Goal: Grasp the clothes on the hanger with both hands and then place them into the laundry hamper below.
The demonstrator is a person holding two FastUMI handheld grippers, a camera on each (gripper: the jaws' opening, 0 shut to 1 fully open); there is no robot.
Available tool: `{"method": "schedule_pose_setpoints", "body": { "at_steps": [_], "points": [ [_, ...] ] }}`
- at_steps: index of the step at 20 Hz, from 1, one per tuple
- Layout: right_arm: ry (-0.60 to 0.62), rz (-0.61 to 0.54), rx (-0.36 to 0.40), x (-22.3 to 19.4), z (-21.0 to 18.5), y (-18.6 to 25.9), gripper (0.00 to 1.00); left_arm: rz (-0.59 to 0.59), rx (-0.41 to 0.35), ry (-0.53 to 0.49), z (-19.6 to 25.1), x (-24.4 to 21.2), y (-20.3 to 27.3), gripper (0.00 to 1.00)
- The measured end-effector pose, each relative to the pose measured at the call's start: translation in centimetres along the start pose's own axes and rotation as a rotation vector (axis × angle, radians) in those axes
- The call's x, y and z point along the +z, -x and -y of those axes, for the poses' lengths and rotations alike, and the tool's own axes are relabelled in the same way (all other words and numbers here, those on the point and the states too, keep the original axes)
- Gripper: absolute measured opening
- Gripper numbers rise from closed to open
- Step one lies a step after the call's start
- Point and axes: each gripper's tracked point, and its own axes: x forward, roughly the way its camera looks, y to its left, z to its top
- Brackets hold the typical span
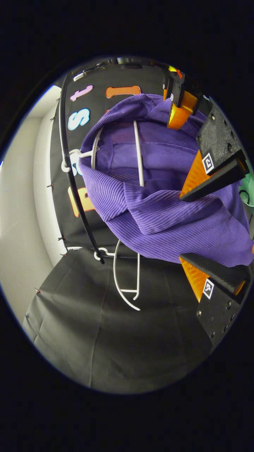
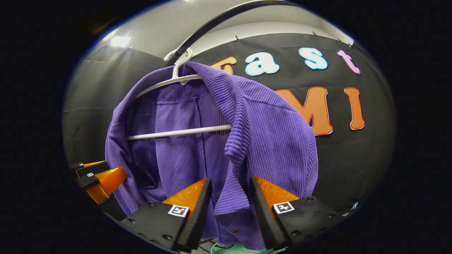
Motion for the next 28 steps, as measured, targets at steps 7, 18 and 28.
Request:
{"method": "schedule_pose_setpoints", "body": {
  "at_steps": [7, 18, 28],
  "points": [
    [-0.072, -0.009, 0.014, -0.2, -0.1, -0.7, 0.24, 0.001, -0.047, 0.067, 1.1, -0.2, -0.7, 0.70],
    [0.057, 0.195, -0.136, 6.9, 4.3, 4.0, 0.17, -0.038, -0.102, 0.143, -1.3, 1.1, 0.8, 0.00],
    [0.130, 0.237, -0.223, 10.8, 7.1, 7.0, 0.17, 0.111, -0.014, 0.065, -6.7, 8.4, 4.1, 0.00]
  ]
}}
